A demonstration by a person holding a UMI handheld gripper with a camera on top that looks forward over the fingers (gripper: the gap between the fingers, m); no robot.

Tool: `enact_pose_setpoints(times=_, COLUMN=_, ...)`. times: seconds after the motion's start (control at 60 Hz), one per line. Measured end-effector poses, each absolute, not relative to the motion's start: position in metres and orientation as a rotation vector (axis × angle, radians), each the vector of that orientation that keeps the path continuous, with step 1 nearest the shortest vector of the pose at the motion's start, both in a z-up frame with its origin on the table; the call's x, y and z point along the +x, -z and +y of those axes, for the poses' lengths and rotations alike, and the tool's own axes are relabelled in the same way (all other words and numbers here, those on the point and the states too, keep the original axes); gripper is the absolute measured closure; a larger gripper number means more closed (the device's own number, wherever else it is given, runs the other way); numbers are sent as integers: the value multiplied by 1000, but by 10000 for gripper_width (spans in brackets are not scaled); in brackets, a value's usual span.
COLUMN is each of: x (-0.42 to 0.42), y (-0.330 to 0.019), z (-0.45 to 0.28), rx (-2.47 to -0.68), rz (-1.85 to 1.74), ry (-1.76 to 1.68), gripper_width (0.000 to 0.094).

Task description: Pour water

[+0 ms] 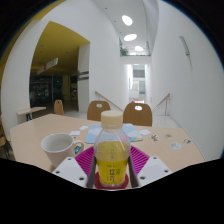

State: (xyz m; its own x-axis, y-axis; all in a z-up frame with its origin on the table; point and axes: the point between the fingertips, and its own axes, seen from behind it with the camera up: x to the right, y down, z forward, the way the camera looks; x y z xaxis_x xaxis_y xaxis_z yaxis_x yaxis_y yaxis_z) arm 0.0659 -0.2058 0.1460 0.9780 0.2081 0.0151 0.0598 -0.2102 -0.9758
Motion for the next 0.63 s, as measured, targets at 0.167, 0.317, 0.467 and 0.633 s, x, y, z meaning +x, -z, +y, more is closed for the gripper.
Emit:
enact_pose_setpoints(times=0.167, x=77, y=-162, z=-278, rx=-1836, rz=-190, ry=-177, gripper_width=79)
enact_pose_setpoints(times=0.317, x=75, y=-164, z=-353, rx=-1862, rz=-205, ry=-259, gripper_width=79)
enact_pose_setpoints(times=0.467, x=85, y=-163, z=-437, rx=-1884, rz=-203, ry=-281, gripper_width=78)
enact_pose_setpoints(times=0.633, x=104, y=-165, z=-495, rx=-1865, rz=-164, ry=-312, gripper_width=79)
